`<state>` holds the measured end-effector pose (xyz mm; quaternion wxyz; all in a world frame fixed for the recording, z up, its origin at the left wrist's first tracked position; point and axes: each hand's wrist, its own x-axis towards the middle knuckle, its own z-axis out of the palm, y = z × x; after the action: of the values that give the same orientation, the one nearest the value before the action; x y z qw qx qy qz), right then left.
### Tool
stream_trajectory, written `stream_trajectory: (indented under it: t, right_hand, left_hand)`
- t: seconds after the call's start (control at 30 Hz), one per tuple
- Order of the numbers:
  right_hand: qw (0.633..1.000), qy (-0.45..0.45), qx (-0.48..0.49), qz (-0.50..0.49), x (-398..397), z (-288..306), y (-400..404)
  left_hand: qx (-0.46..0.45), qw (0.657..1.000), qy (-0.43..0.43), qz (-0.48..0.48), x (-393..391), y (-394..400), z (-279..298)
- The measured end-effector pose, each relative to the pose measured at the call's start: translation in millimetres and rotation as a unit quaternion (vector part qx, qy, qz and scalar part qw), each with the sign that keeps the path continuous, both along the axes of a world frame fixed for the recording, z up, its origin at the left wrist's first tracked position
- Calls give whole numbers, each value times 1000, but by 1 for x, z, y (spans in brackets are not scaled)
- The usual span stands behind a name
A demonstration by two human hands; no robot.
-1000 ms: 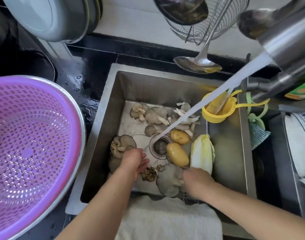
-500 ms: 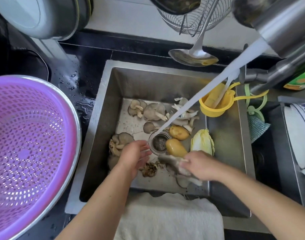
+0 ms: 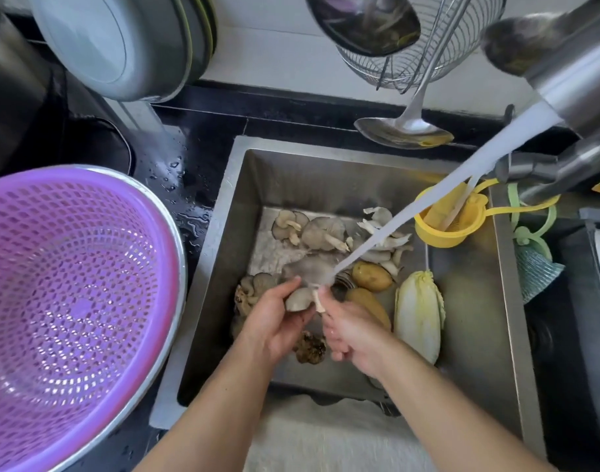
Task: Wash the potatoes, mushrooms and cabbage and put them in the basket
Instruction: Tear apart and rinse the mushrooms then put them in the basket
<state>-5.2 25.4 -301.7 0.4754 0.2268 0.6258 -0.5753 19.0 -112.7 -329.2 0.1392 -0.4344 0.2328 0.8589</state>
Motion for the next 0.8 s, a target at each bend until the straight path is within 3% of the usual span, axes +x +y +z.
stream_trajectory:
  t: [0.13, 0.23, 0.37, 0.53, 0.67, 0.8]
  right_hand:
    - [989, 6, -40, -143, 2, -7, 12]
    - [990, 57, 6, -128, 0, -8, 15]
    - [989, 105, -12, -106, -1, -4, 2]
    - [970, 217, 105, -44, -2, -18, -17]
    - [970, 176, 52, -157, -9, -13, -23]
    - [960, 45, -68, -267, -9, -6, -24]
  left_hand:
    - [26, 995, -11, 96, -3, -9, -1]
    - [26, 994, -16, 104, -3, -6, -2]
    - [44, 995, -11, 86, -3, -2, -9]
    - [24, 999, 19, 25, -2, 2, -4]
    - [-4, 998, 18, 54, -3, 2, -4]
    - [5, 997, 6, 75, -1, -1, -6]
